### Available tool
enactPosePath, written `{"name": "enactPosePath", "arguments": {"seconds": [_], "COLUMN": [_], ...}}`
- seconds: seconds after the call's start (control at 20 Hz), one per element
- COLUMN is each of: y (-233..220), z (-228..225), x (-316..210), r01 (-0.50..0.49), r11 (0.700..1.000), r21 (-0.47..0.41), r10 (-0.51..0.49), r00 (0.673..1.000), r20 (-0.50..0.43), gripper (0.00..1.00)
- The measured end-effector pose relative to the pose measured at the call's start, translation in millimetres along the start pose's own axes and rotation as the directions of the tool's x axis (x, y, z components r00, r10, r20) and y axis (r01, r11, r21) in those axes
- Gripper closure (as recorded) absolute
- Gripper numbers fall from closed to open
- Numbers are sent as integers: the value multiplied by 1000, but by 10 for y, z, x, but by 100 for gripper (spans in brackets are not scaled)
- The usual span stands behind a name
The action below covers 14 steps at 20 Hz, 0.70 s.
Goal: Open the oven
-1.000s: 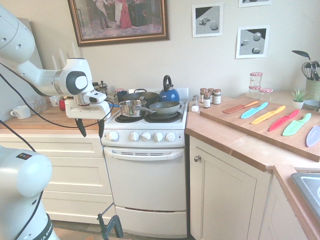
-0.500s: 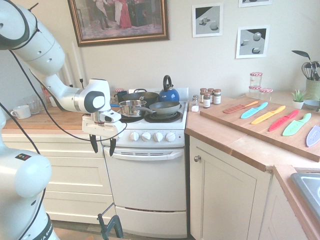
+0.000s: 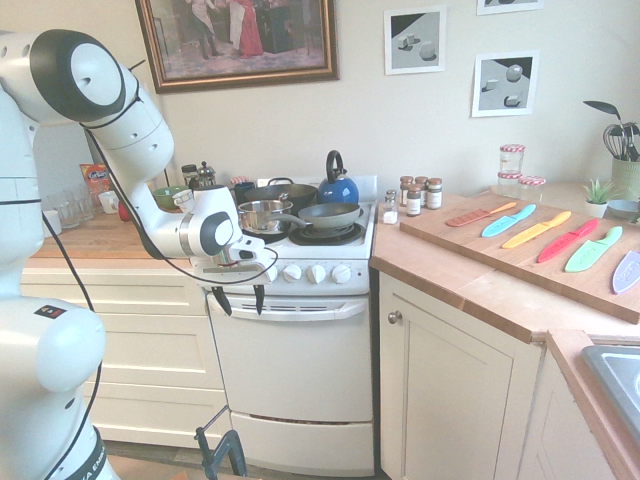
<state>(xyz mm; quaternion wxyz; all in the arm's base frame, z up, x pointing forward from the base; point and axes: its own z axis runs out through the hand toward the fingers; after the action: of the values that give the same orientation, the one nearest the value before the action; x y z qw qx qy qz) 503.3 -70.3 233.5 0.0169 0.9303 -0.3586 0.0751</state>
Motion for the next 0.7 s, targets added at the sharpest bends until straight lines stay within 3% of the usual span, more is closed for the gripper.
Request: {"name": "enactPosePath", "arguments": {"seconds": [0.25,0.7], "y": [-162,-298], "z": [53,577], "x": [350,1034], "r01": [2,-43], "r11": [1000,999], "r21": [14,29], "r10": [-1,42], "r00": [1000,999], "r20": [-17,27], "gripper": [0,0]}}
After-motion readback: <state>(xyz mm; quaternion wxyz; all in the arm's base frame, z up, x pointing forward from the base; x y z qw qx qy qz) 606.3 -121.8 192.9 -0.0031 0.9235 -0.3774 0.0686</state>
